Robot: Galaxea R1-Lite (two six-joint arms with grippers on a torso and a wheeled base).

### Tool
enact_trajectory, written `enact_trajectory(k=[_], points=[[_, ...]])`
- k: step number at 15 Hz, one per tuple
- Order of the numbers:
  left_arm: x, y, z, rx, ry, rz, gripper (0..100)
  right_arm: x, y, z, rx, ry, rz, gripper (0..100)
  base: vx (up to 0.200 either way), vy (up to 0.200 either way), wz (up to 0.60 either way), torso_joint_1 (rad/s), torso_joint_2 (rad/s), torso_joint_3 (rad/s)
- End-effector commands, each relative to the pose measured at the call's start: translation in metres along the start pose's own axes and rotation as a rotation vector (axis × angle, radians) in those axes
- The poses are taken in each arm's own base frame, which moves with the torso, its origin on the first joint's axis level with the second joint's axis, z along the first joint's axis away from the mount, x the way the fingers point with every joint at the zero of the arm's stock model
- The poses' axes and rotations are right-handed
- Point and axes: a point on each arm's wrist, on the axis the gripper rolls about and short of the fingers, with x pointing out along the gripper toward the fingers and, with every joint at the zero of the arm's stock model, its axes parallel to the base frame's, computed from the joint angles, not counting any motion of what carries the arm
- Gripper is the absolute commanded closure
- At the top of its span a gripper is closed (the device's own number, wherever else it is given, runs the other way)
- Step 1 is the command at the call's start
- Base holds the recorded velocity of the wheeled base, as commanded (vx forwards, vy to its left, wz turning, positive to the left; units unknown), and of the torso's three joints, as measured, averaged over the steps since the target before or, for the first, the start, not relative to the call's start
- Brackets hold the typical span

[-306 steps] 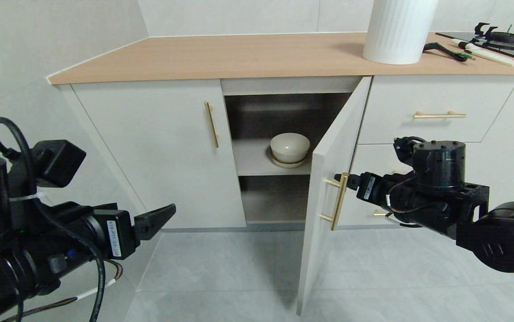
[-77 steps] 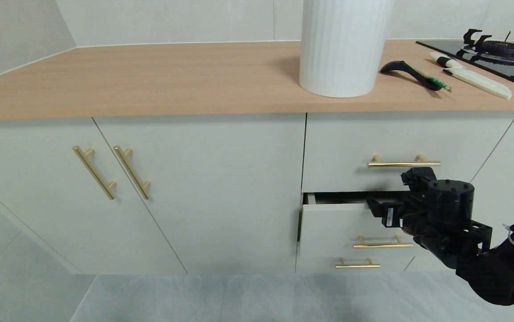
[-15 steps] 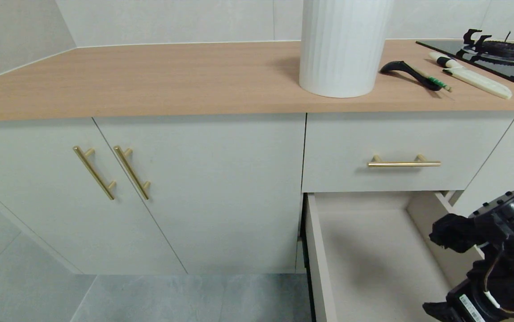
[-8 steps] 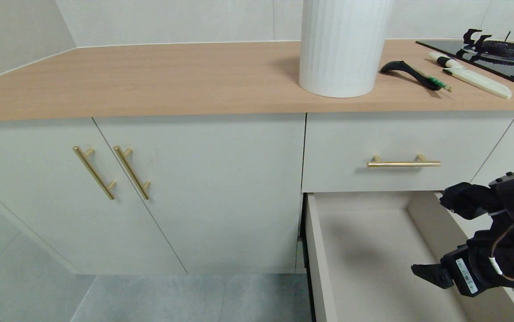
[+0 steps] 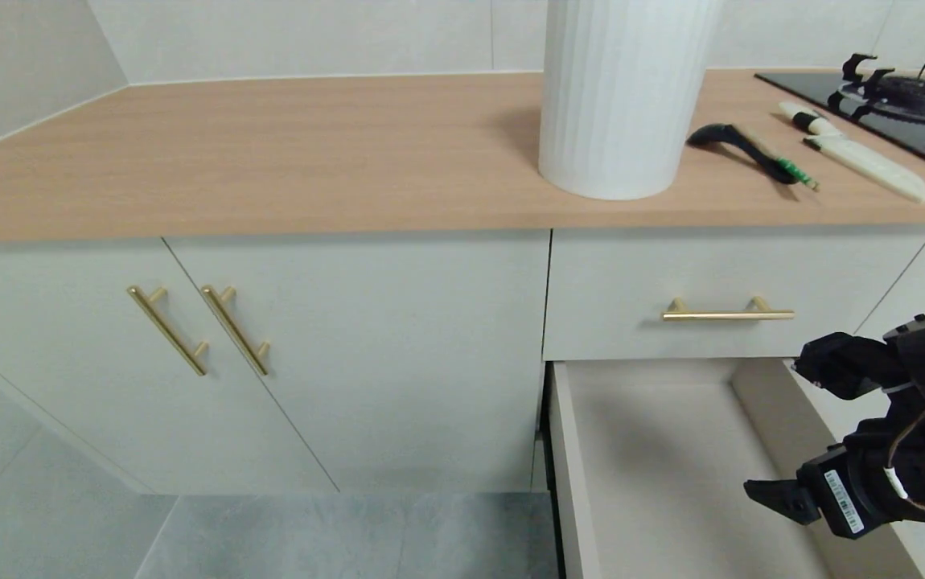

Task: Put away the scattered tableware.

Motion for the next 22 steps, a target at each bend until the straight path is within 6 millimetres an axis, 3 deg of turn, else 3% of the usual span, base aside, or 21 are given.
enact_trajectory(k=[1,4,9,12,14,15,16,17,22], points=[[0.0,0.0,0.0,0.0,0.002,0.001,0,-0.001,0.0,0.0,0.001,-0.005,0.001,0,0.0,0.0,0.0,0.115,-0.69,-0.251],[0.0,0.0,0.0,0.0,0.002,0.001,0,-0.002,0.0,0.0,0.001,-0.008,0.001,0,0.0,0.0,0.0,0.063,-0.55,-0.253],[0.0,0.0,0.0,0.0,0.002,0.001,0,-0.005,-0.001,0.008,0.016,-0.077,0.001,0,0.0,0.0,0.0,0.271,-0.4,-0.219],[0.0,0.0,0.0,0.0,0.002,0.001,0,-0.034,-0.007,0.056,0.067,-0.289,0.001,0,0.0,0.0,0.0,0.042,-0.06,-0.034],[0.0,0.0,0.0,0.0,0.002,0.001,0,-0.066,-0.014,0.094,0.169,-0.31,0.013,0,0.0,0.0,0.0,0.0,0.0,0.0],[0.0,0.0,0.0,0.0,0.002,0.001,0,-0.072,-0.015,0.104,0.225,-0.319,0.021,0,0.0,0.0,0.0,0.0,0.0,0.0],[0.0,0.0,0.0,0.0,0.002,0.001,0,-0.08,-0.017,0.127,0.325,-0.336,0.035,0,0.0,0.0,0.0,0.0,0.0,0.0],[0.0,0.0,0.0,0.0,0.002,0.001,0,-0.076,-0.022,0.132,0.352,-0.309,0.003,0,0.0,0.0,0.0,0.0,0.0,0.0],[0.0,0.0,0.0,0.0,0.002,0.001,0,-0.014,-0.038,0.146,0.434,-0.272,-0.115,0,0.0,0.0,0.0,0.0,0.0,0.0]])
